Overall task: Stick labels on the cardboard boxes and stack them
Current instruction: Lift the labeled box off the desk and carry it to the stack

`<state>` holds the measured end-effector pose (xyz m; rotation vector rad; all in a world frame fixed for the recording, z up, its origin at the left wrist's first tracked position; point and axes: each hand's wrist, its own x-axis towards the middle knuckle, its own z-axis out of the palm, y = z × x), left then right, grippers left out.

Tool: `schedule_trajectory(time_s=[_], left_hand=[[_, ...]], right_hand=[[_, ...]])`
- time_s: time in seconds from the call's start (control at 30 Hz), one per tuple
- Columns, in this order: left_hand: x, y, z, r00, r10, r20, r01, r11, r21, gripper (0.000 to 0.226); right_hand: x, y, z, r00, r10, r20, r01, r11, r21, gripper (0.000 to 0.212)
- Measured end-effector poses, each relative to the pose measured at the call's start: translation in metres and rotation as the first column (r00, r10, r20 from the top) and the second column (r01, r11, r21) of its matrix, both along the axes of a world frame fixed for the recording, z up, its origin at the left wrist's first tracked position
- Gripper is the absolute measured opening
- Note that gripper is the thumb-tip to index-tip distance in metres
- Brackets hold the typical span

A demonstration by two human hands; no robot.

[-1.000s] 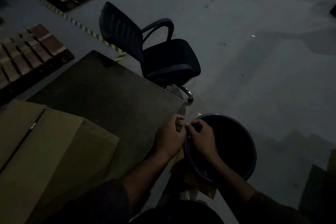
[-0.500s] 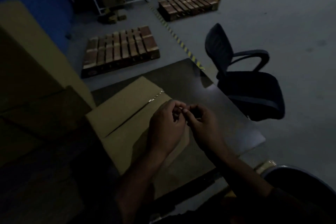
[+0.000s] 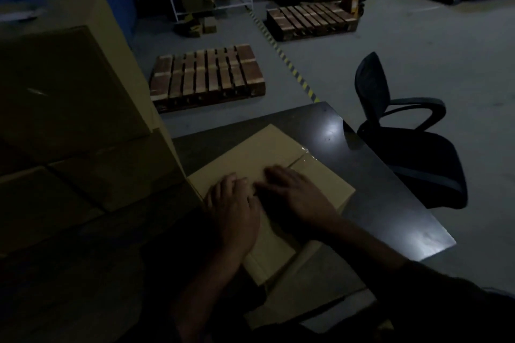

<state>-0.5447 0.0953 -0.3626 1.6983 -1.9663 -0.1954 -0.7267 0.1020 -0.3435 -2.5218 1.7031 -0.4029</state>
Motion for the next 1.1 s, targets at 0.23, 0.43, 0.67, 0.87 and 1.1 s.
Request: schedule_trajectory(time_s=[0.23, 0.43, 0.67, 0.87, 1.1], left_hand=[[0.004, -0.006, -0.007, 0.997, -0.061, 0.039, 0.062, 0.998, -0.026, 0.032], [0.004, -0.018, -0.007, 0.993, -0.117, -0.01, 0.117, 0.992, -0.05, 0.029], [-0.003, -0.075, 0.002, 0.938, -0.334, -0.095, 0.333, 0.943, -0.029, 0.035], [-0.004, -0.102, 0.001, 0.923, 0.085, -0.374, -0.05, 0.993, 0.103, 0.08], [-0.022, -0.07, -0.018, 0.683, 0.185, -0.706, 0.03, 0.959, 0.28, 0.059]], right_hand=[[0.016, 0.012, -0.012, 0.999, -0.024, -0.023, 0.024, 1.0, 0.012, 0.058], [0.016, 0.016, -0.01, 0.982, -0.188, 0.022, 0.189, 0.982, -0.022, 0.051], [-0.025, 0.009, 0.001, 0.823, -0.568, -0.035, 0.567, 0.823, -0.017, 0.056], [-0.044, 0.012, 0.002, 0.711, -0.701, 0.051, 0.699, 0.713, 0.046, 0.064], [-0.06, -0.01, 0.002, 0.631, -0.759, 0.161, 0.767, 0.641, 0.017, 0.054]])
